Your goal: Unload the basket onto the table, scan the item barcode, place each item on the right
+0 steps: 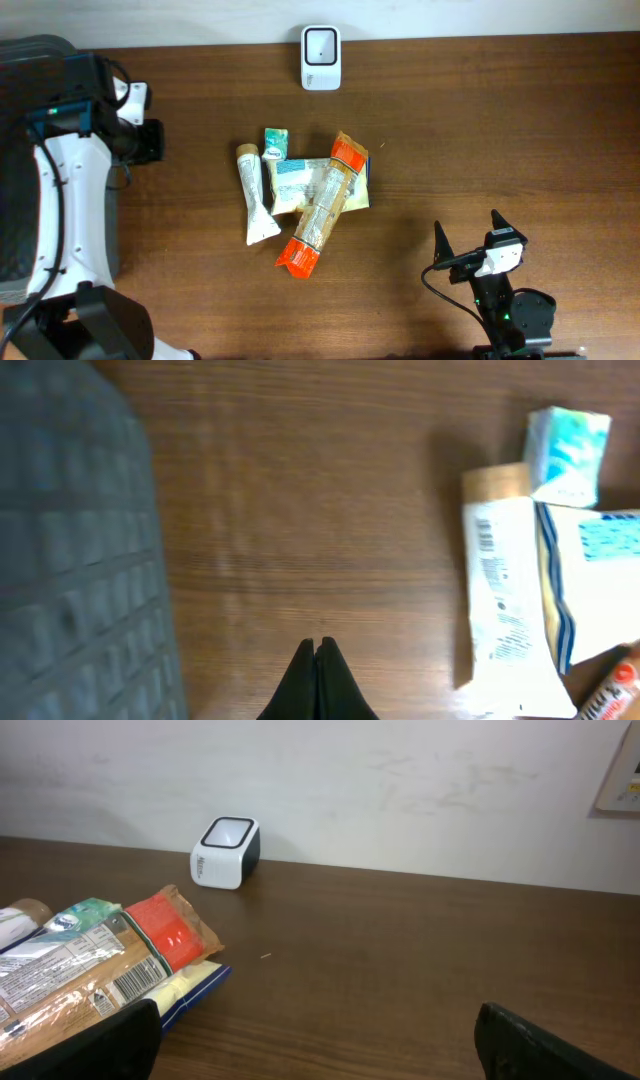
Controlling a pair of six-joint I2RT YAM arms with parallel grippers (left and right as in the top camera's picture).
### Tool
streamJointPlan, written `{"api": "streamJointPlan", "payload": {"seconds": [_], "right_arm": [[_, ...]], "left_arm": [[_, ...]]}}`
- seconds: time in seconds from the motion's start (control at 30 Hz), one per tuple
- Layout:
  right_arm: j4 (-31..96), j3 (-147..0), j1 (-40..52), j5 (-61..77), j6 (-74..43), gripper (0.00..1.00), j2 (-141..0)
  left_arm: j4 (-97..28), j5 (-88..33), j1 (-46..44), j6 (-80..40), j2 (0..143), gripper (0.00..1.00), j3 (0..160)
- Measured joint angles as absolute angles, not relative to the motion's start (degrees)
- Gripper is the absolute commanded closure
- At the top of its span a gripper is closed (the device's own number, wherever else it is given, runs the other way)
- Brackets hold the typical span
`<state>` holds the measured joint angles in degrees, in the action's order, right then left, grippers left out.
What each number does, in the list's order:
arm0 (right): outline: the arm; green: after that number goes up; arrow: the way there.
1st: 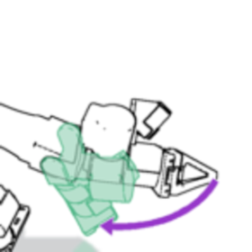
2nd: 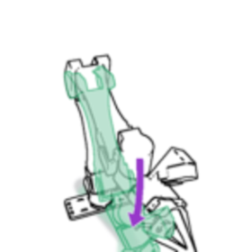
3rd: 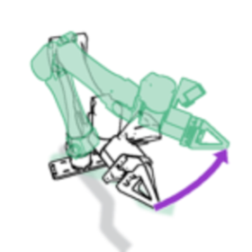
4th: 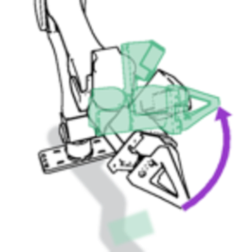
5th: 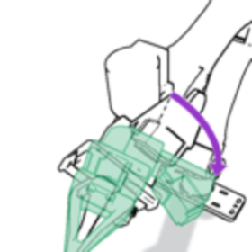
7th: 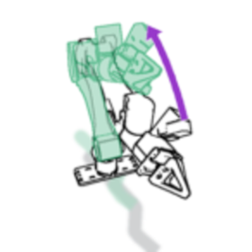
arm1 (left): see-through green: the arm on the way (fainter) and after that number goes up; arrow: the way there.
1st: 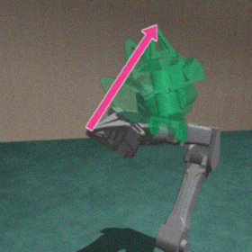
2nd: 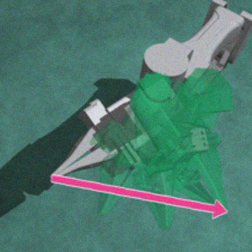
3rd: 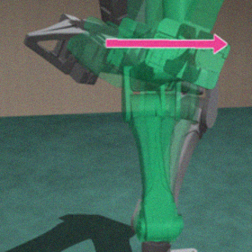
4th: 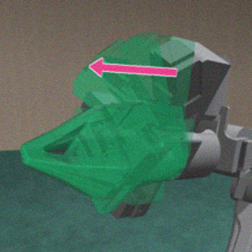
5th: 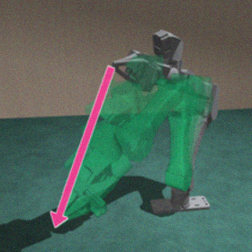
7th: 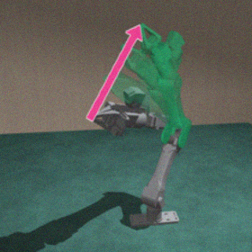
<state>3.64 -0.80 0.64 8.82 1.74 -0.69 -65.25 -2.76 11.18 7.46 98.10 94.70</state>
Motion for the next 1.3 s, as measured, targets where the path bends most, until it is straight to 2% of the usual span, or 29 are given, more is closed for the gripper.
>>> {"api": "streamJointPlan", "payload": {"seconds": [0.17, 0.5, 0.7, 0.97, 1.1, 1.13, 1.17, 1.3], "right_arm": [[3.64, -0.8, 0.64, 8.82, 1.72, 0.01, -0.69], [3.64, -0.8, 0.64, 8.82, 1.69, 0.01, -0.69], [3.64, -0.8, 0.64, 8.82, 1.72, 0.01, -0.69], [3.64, -0.8, 0.64, 8.82, 1.69, 0.01, -0.69], [3.64, -0.8, 0.64, 8.82, 1.72, 0.01, -0.69], [3.64, -0.8, 0.64, 8.82, 1.72, 0.01, -0.69], [3.64, -0.8, 0.64, 8.82, 1.69, 0.01, -0.69], [3.64, -0.8, 0.64, 8.82, 1.69, 0.01, -0.69]], "left_arm": [[-65.36, -2.28, 14.17, 8.75, 98.1, 1.0, 94.7], [-64.23, -2.57, 20.43, 19.44, 98.1, 1.0, 94.7], [-62.72, -3.49, 24.75, 20.71, 98.1, 1.0, 94.7], [-60.25, -10.24, 23.81, 21.34, 98.02, 1.0, 94.7], [-59.29, -11.31, 18.74, 20.73, 96.75, 0.99, 94.7], [-59.0, -11.79, 17.1, 20.32, 95.81, 0.59, 94.7], [-58.89, -12.29, 15.14, 19.92, 94.41, 0.01, 94.7], [-58.89, -13.17, 9.85, 17.34, 91.64, 0.01, 94.7]]}}
